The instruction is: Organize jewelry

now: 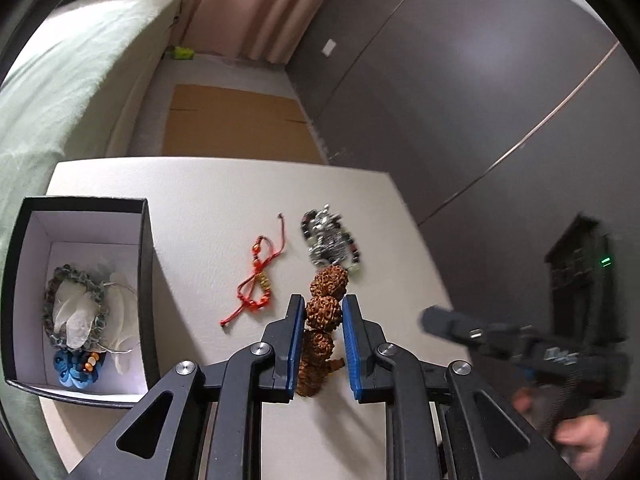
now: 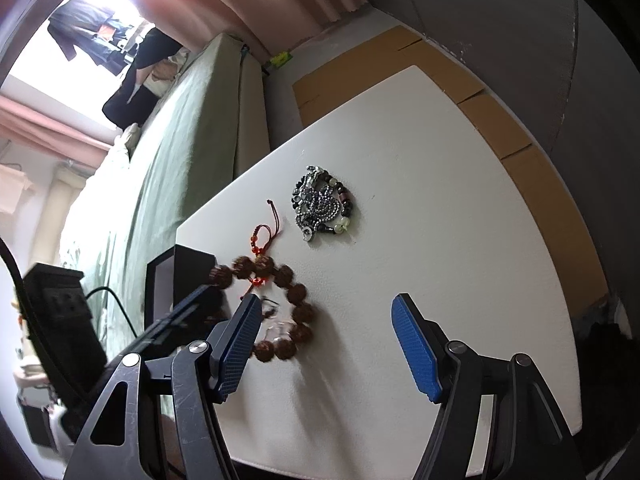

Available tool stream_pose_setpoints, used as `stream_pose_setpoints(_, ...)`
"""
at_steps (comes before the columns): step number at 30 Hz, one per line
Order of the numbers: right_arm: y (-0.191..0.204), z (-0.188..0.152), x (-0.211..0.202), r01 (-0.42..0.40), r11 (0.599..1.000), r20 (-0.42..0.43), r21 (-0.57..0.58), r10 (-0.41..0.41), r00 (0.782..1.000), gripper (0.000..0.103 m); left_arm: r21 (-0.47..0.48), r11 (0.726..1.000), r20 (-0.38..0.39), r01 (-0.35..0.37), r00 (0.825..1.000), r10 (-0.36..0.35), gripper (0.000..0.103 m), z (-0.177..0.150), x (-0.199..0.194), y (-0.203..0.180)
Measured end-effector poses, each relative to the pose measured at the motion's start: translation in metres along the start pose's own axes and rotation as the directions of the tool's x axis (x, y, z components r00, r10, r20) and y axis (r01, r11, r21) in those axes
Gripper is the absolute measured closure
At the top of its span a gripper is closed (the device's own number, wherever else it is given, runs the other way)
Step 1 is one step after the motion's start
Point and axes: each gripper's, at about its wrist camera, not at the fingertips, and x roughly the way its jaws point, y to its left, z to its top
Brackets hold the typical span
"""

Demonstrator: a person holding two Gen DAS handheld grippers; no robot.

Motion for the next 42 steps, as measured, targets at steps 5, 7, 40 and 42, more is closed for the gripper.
stream_pose_setpoints(5,0.009,-0.004,0.009,0.0,1.0,-0.023,-0.024,0.0,1.0,0.038,-0.028,0.999,0.044,0.015,0.999,-0.014,0.084,0.003,-0.021,0.003)
stream_pose_setpoints(7,0.012,-0.005,0.013,-0.004,0.999,-0.034,-0.034,0.003,0.999,0.038,-0.038,0.999,0.069,0.008,0.998,-0.005,0.084,0.005,-0.031,0.007)
stream_pose_setpoints(40,0.108,-0.049,0.093,0.213,0.887,-0.097,-0.41,-0.274,0.957,0.061,-0.204,0.978,0.315,0.03,0.949,0.036,0.084,0.01,-0.151,0.089)
stream_pose_setpoints(42,0.111,-0.045,0.084,0.159,0.909,-0.091,-0.385,-0.209,0.974,0.061,-0.212,0.977,0.323,0.029,0.945,0.042,0.084,0.011,-0.154,0.093)
